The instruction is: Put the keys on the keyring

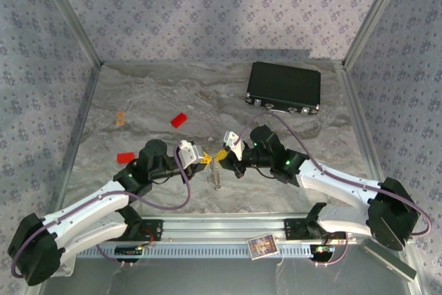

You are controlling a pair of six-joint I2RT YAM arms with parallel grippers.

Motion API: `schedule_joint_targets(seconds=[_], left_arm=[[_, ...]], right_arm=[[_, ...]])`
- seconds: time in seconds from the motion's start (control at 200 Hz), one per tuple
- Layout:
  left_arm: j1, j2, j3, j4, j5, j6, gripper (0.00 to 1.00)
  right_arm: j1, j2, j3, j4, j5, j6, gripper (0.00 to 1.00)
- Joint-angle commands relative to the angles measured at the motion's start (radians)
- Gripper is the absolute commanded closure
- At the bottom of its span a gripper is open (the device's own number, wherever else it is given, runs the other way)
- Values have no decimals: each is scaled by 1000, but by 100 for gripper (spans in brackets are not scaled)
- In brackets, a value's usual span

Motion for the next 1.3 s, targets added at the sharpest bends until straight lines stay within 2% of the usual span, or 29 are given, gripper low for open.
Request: schedule_joint_targets(seconds=[0.0,0.29,0.395,0.5,0.755,1.079,1.294], left_arm=[[-2,-25,-3,85,67,-8,100],[-1,-22,-3,104,92,-5,100],[-3,-14,-5,105,95,-6,100],[-2,1,-6,116,105,-18,100],[-8,27,-14,172,130,-59,100],[-9,30,-19,185,149,-68,100],[-10,30,-19,181,152,-63,100]], right_arm=[[-9,12,2,-13,35,-10,100],[-32,52,7,-48,-77,-4,100],[-32,12,-6,-25,-62,-11,78],[-30,-26,-29,6,-60,-52,72],[-26,-39,-51,68,-130,-106,73],[-22,-32,-54,96,-134,-112,83],[-21,-46,-56,91,-137,-119,84]])
